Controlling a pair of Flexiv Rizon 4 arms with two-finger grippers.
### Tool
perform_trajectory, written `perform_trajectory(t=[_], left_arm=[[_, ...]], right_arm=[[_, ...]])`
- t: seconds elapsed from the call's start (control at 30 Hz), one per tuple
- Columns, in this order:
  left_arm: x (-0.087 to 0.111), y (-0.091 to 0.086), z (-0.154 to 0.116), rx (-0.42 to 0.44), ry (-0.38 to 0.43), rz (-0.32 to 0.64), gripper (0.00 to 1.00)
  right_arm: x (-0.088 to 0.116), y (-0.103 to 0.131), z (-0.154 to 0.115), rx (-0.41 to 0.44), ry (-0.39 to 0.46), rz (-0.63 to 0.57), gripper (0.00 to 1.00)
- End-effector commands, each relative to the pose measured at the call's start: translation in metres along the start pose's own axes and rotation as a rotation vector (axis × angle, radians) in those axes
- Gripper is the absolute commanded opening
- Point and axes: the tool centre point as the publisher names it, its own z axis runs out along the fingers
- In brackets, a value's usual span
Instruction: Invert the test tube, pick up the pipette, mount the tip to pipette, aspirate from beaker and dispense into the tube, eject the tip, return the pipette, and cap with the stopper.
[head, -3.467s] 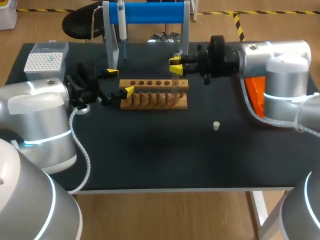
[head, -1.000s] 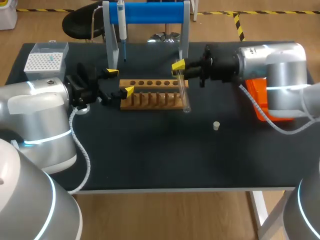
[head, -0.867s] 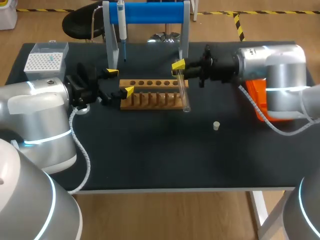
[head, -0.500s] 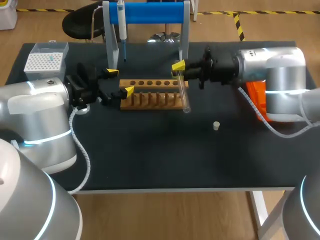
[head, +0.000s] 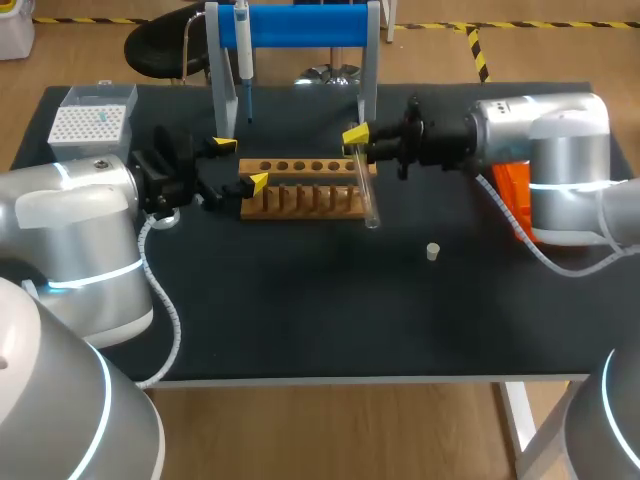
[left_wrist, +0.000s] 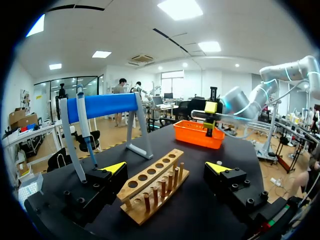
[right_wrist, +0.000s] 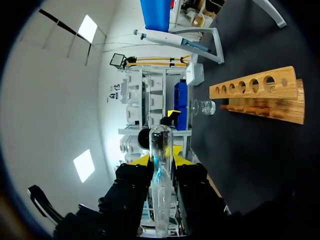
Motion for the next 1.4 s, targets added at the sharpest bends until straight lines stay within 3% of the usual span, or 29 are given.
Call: perform_trajectory(t=[0.03, 0.73, 0.8, 0.87, 1.03, 1.1, 1.4], left_arm=[[0.0, 0.001, 0.002, 0.002, -0.003, 0.001, 1.0], [0.0, 0.001, 0.002, 0.002, -0.003, 0.001, 1.0], [0.005, -0.009, 0.004, 0.13, 0.055, 0.155, 1.0], [0.01, -0.013, 0.004, 0.196, 0.091, 0.274, 1.0], [0.023, -0.019, 0.005, 0.274, 0.213, 0.519, 1.0], [0.023, -0.025, 0.005, 0.228, 0.156, 0.593, 1.0], [0.023, -0.025, 0.005, 0.228, 0.156, 0.593, 1.0]], right_arm=[[0.001, 0.0, -0.001, 0.009, -0.008, 0.002, 0.0], [0.002, -0.001, -0.001, 0.003, -0.015, -0.001, 0.0], [0.002, -0.001, -0.001, 0.003, -0.015, -0.001, 0.0], [0.002, -0.001, -0.001, 0.003, -0.015, -0.001, 0.0], [0.002, -0.001, -0.001, 0.003, -0.015, -0.001, 0.0], [0.002, -0.001, -0.001, 0.003, -0.015, -0.001, 0.0], [0.002, -0.001, -0.001, 0.003, -0.015, -0.001, 0.0]])
